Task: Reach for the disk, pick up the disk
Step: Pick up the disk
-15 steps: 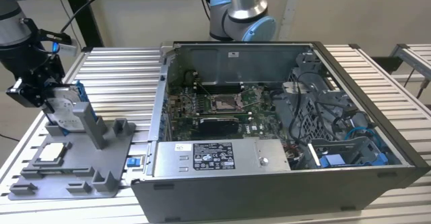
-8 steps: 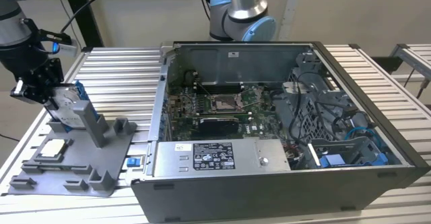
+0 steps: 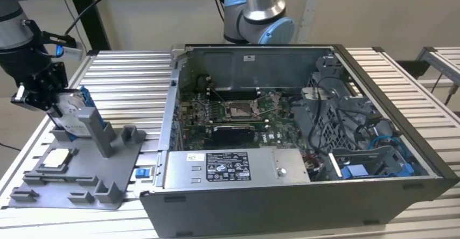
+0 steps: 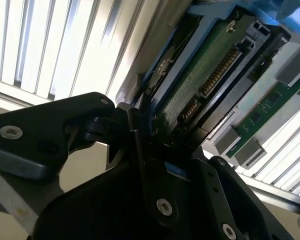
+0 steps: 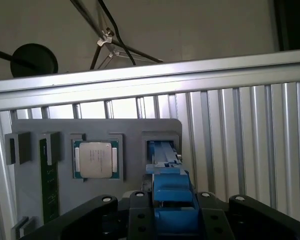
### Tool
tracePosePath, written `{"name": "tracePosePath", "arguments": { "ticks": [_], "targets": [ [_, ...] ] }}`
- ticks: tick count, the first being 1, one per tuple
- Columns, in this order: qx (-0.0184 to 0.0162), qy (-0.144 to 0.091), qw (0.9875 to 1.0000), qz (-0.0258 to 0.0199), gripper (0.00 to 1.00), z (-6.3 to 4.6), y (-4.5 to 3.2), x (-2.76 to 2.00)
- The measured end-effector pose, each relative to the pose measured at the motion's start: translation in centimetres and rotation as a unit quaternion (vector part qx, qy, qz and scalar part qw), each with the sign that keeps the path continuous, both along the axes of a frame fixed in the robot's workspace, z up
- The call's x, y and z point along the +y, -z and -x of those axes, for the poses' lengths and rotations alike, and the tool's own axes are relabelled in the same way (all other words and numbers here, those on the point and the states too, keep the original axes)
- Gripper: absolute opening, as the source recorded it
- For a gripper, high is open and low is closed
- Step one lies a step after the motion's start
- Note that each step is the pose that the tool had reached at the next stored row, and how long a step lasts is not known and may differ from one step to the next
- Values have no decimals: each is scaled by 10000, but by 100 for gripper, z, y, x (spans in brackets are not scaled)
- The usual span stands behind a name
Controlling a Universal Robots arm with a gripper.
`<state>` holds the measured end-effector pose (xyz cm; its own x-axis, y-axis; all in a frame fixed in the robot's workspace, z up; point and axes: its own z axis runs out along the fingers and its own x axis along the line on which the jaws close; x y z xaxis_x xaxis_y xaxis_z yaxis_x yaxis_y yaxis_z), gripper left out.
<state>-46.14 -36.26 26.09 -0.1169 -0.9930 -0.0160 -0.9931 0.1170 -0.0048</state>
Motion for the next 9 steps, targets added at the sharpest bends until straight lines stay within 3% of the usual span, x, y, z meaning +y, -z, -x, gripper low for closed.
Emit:
{"name": "tracePosePath", "arguments": {
  "ticks": [9],
  "targets": [
    [-1, 0, 10000, 0, 0, 0, 2, 0]
  ]
}}
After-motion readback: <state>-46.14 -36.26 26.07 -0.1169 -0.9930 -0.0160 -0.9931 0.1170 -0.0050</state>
